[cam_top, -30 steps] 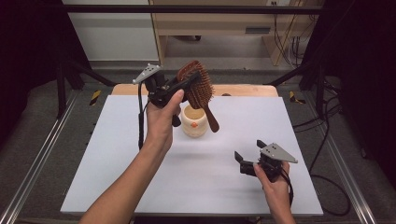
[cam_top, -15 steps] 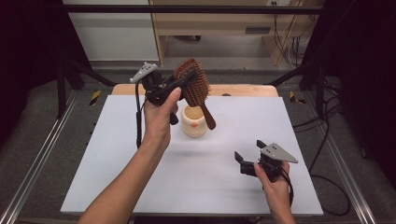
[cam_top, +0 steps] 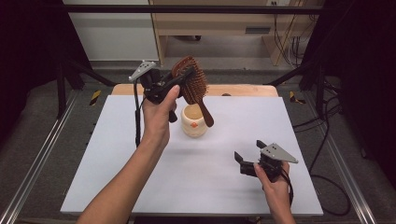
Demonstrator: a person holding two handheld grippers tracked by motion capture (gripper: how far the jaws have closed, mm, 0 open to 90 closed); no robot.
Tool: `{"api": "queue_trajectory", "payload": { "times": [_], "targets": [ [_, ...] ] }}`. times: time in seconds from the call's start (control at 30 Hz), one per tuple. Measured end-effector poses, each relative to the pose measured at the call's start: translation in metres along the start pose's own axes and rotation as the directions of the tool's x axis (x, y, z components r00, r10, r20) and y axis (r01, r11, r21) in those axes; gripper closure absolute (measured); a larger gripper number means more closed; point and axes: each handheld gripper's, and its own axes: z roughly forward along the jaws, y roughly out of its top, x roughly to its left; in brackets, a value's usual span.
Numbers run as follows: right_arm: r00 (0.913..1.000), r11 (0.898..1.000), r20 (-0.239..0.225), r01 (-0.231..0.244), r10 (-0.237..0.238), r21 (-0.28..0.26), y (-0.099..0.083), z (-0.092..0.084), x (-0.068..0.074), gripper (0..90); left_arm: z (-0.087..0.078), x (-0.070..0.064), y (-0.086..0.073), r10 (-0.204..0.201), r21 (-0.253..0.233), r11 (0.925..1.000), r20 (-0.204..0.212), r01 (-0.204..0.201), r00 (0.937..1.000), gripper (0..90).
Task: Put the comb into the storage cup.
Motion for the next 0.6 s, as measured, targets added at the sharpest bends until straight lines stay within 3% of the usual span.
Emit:
{"api": "queue_trajectory", "payload": {
  "times": [0.6],
  "targets": [
    [1.0,1.0,-0.01,0.0,0.0,0.001,0.0,0.0,0.0,5.2,0.008,0.013,-0.001,0.009,-0.01,0.9999,-0.036,-0.01,0.9993,51.3]
  ]
}}
